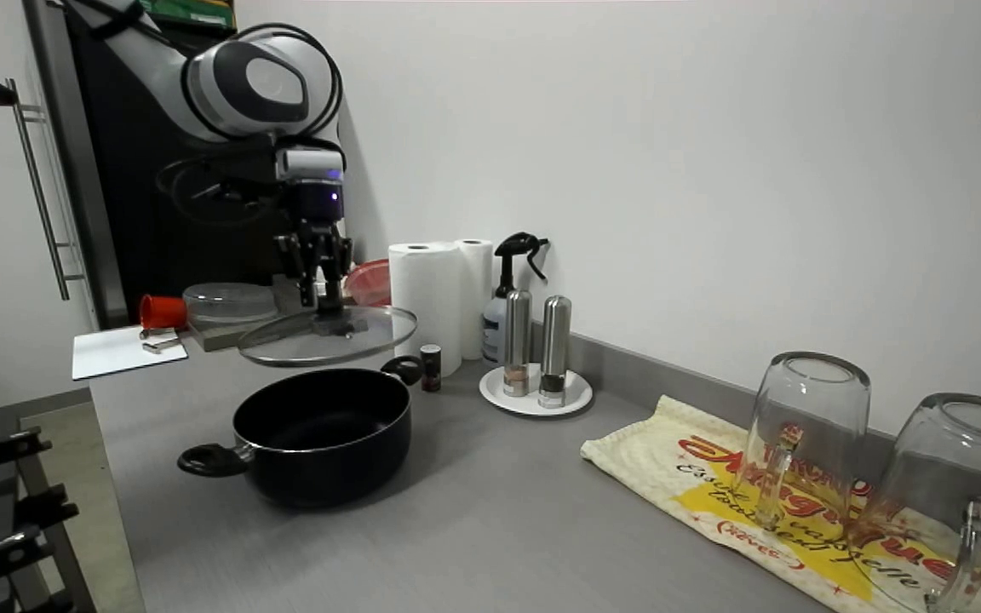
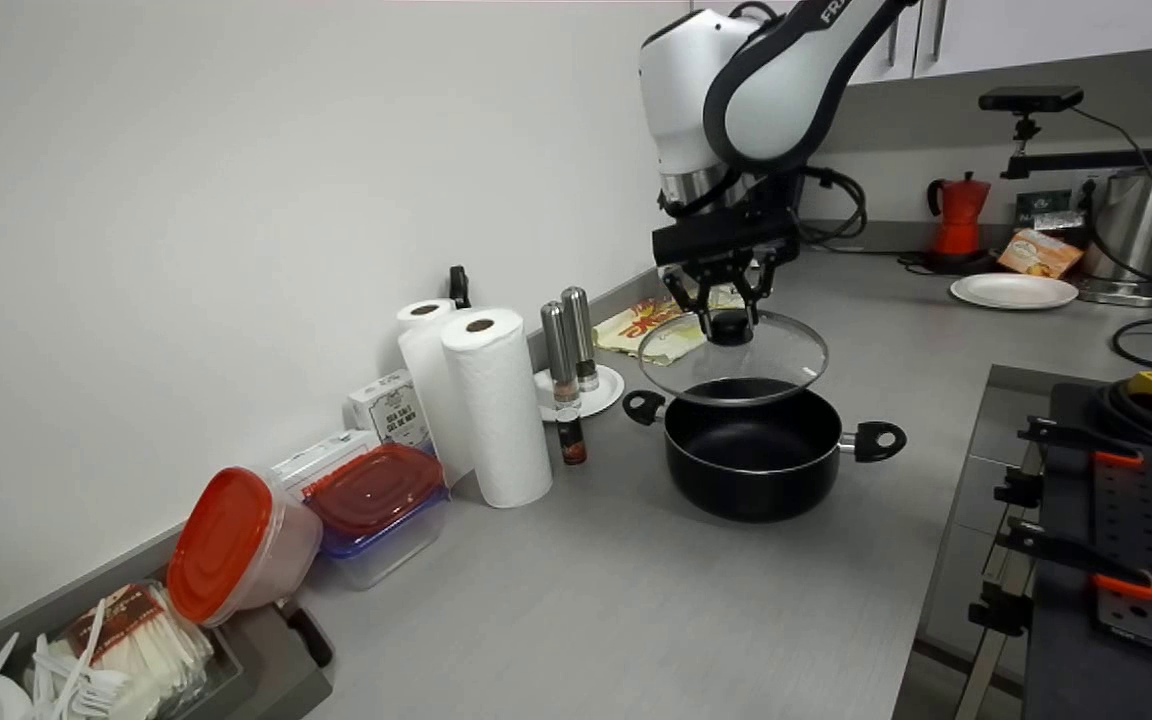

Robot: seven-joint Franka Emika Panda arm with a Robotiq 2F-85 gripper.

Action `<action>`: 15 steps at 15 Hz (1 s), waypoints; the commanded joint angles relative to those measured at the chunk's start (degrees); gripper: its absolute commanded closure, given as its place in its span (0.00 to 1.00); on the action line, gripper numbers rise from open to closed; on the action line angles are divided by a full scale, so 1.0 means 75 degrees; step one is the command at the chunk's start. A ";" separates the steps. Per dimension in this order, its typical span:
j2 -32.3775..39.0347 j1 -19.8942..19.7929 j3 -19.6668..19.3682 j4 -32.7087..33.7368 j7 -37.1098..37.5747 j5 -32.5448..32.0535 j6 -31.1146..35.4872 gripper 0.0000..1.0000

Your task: Take the lid off of the pot

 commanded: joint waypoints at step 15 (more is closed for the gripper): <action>-0.0600 0.0500 0.2512 0.2740 -0.4622 0.0885 -0.2229 0.75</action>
